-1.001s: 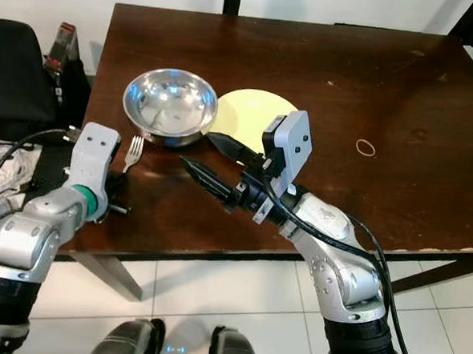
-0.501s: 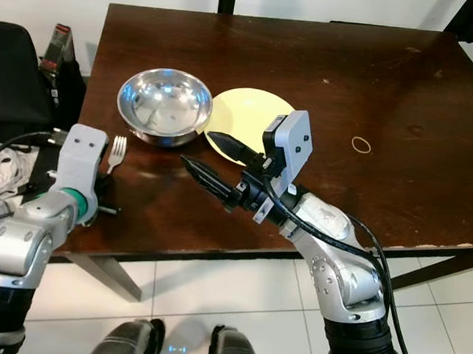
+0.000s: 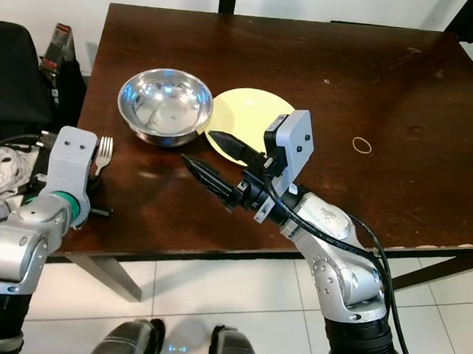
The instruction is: Setting the table
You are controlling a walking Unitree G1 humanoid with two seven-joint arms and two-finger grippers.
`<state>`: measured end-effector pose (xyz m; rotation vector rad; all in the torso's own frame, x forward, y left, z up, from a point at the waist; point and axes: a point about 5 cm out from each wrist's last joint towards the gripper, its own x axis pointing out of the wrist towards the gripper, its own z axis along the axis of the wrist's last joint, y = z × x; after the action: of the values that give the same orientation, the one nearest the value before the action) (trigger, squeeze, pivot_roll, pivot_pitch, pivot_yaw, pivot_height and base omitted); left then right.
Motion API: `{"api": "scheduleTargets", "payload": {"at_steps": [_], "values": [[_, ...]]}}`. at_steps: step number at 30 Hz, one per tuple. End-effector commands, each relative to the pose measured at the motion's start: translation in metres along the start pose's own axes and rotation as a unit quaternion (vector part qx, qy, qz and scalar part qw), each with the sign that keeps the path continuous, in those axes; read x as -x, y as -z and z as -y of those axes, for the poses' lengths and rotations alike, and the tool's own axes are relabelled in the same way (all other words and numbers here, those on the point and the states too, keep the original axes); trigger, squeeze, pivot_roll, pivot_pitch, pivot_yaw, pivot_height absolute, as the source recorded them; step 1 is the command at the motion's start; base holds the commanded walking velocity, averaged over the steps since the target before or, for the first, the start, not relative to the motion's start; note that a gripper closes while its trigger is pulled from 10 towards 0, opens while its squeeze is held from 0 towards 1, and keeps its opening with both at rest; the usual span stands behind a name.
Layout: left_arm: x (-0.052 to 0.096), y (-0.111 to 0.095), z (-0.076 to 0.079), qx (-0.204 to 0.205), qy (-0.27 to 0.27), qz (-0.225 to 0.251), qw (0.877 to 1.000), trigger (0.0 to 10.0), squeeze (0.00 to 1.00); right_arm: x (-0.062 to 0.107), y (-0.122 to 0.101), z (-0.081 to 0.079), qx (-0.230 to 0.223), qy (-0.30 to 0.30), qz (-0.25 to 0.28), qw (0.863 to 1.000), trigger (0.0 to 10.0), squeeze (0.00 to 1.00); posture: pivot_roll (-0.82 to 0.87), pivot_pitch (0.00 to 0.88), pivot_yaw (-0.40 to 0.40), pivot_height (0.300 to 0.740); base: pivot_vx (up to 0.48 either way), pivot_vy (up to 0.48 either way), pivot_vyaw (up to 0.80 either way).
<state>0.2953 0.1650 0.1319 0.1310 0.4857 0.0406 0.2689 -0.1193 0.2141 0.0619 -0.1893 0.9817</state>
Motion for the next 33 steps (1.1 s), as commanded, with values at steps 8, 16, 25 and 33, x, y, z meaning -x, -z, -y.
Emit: {"api": "scheduleTargets", "payload": {"at_steps": [8, 16, 25, 33], "values": [[-0.004, 0.031, 0.005, 0.036, -0.012, -0.094, 0.995, 10.0, 0.0, 0.002, -0.002, 0.001, 0.002, 0.001, -0.002, 1.0, 10.0, 0.0, 0.06, 0.105, 0.03, 0.74, 0.0, 0.0, 0.0], [-0.004, 0.029, 0.005, 0.016, -0.01, -0.085, 0.996, 10.0, 0.0, 0.002, -0.002, 0.001, 0.002, 0.002, -0.001, 1.0, 10.0, 0.0, 0.06, 0.107, 0.033, 0.74, 0.0, 0.0, 0.0], [-0.002, 0.022, 0.001, -0.029, -0.021, -0.049, 0.998, 10.0, 0.65, 0.002, -0.002, 0.001, 0.002, 0.002, -0.002, 1.0, 10.0, 0.0, 0.07, 0.107, 0.032, 0.74, 0.0, 0.0, 0.0], [-0.001, 0.014, 0.002, -0.016, -0.022, -0.035, 0.999, 10.0, 1.0, 0.002, -0.002, 0.001, 0.002, 0.001, -0.001, 1.0, 10.0, 0.0, 0.07, 0.105, 0.03, 0.74, 0.0, 0.0, 0.0]]}}
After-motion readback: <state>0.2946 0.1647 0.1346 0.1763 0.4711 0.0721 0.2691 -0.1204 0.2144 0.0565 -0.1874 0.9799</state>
